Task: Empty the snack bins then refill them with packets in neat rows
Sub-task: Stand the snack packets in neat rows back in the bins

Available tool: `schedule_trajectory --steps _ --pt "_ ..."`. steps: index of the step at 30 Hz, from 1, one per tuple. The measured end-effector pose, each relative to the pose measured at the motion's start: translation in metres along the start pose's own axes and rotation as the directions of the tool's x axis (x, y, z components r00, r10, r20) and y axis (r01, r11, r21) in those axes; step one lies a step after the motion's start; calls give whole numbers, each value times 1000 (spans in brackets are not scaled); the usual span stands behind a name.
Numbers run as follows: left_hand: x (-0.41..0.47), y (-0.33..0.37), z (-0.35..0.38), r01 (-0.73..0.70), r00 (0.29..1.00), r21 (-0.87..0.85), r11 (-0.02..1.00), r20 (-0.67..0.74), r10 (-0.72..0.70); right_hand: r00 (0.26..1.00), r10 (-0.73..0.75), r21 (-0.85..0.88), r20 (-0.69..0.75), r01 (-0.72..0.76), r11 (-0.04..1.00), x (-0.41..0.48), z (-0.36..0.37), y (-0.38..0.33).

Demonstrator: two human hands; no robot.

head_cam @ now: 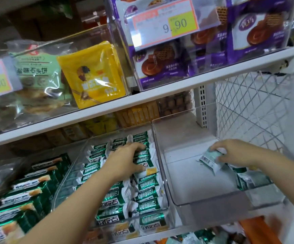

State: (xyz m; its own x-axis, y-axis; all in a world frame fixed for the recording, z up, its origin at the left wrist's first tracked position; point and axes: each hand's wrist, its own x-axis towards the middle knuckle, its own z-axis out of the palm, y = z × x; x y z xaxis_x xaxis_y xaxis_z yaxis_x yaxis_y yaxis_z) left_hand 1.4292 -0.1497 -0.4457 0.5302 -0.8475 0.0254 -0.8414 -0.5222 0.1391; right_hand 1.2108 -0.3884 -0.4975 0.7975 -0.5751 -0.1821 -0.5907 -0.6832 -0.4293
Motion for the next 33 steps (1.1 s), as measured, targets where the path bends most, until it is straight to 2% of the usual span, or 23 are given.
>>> schedule_trajectory --steps 3,6,8,10,13,15,17,20,22,25,27,33 --pt "0 1 0 -15 1000 98 995 19 14 995 28 -92 99 -19 996 6 12 3" --pt "-3 2 -2 -5 999 124 992 39 1 997 26 -115 79 -16 993 9 14 1" --pt "-7 1 -5 11 1000 71 997 26 -13 999 6 -151 54 2 989 9 16 -2" --pt "-12 4 -9 22 999 -5 1000 -37 -22 1000 -10 -187 20 14 982 7 18 -7" --pt "-22 15 -17 2 976 -94 996 -216 -22 994 -54 -145 -99 39 989 7 17 -12" --pt "-28 27 -22 -55 950 -123 991 -312 14 978 -99 -136 -182 74 988 4 14 -13" --pt "-32 39 -26 -139 934 -133 981 -346 85 970 -122 -128 -208 97 987 -1 12 -14" --pt "-34 56 -28 -233 925 -105 967 -332 187 974 -178 -60 -143 171 983 -4 15 -13" --pt "-34 64 -29 -254 932 -81 964 -288 221 978 -203 -89 -41 199 976 -4 20 -14" --pt "-33 67 -23 -231 964 -59 971 -150 220 981 -159 -162 109 175 971 -1 25 -19" --pt "-33 63 -15 -227 972 -111 968 -91 217 978 -135 -197 156 165 966 2 23 -23" --pt "-34 54 4 -287 953 -269 919 -181 245 972 -72 -306 223 140 942 15 29 -33"
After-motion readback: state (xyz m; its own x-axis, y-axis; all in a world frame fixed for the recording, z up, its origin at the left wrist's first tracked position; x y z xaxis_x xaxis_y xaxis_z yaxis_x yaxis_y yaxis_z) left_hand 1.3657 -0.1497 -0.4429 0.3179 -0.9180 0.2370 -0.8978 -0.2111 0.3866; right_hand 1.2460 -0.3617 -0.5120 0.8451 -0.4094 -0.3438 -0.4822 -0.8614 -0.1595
